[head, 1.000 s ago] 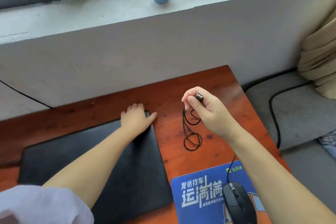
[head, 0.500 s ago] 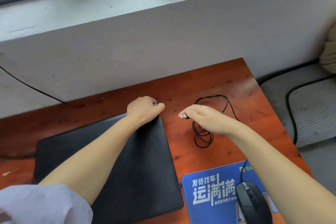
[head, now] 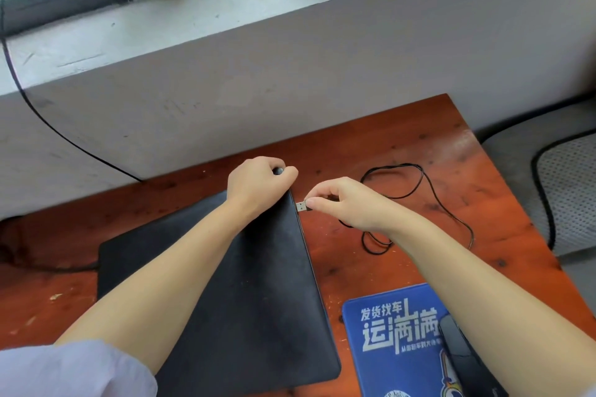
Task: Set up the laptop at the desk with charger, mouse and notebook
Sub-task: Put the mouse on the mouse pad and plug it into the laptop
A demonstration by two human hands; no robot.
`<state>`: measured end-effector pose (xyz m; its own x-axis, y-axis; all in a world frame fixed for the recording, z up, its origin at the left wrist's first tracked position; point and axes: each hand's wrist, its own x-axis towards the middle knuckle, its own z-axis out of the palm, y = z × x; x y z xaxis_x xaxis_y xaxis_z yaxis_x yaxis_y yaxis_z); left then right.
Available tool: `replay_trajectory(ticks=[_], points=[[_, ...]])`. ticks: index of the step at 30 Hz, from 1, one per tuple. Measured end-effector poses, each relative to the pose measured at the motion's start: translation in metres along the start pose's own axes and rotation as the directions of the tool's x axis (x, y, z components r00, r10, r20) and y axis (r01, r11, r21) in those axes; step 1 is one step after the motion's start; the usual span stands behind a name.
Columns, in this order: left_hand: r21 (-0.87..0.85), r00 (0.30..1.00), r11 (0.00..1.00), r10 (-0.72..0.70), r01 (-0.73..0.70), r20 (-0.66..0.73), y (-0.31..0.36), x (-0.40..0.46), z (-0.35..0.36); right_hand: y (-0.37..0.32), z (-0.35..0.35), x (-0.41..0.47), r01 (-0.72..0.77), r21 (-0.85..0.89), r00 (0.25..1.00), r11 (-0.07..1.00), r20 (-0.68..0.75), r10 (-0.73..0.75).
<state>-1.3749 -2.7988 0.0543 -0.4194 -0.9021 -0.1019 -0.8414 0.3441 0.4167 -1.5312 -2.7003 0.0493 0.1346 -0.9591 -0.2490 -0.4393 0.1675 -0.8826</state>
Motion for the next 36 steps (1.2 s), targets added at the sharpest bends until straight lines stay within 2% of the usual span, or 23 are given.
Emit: replay_trajectory(ticks=[7, 13, 18, 21, 26, 36], points=[[0.0, 1.0, 1.0, -0.003, 0.003, 0.003, 0.002, -0.001, 0.0, -0.008, -0.009, 0.008, -0.025, -0.098, 0.998, 0.995, 0.057, 0.031], [0.006, 1.0, 1.0, 0.0, 0.0, 0.006, 0.004, -0.001, 0.004, -0.014, -0.016, 0.014, -0.046, -0.203, 0.983, 0.978, 0.166, 0.08], [0.021, 0.999, 1.0, -0.001, 0.0, 0.034, 0.006, -0.003, 0.008, -0.017, -0.016, 0.016, -0.057, -0.31, 0.984, 0.949, 0.145, 0.106], [0.018, 0.999, 1.0, -0.012, 0.011, 0.032, 0.006, -0.002, 0.008, -0.013, -0.014, 0.012, -0.056, -0.271, 0.989, 0.961, 0.115, 0.09], [0.01, 1.0, 1.0, -0.005, 0.004, 0.009, 0.004, 0.0, 0.001, -0.005, -0.004, 0.0, 0.025, -0.088, 1.0, 0.996, 0.006, -0.025], [-0.004, 1.0, 1.0, -0.007, 0.007, 0.004, 0.005, -0.002, -0.001, -0.005, -0.006, -0.001, 0.106, -0.111, 0.994, 0.988, -0.021, -0.109]])
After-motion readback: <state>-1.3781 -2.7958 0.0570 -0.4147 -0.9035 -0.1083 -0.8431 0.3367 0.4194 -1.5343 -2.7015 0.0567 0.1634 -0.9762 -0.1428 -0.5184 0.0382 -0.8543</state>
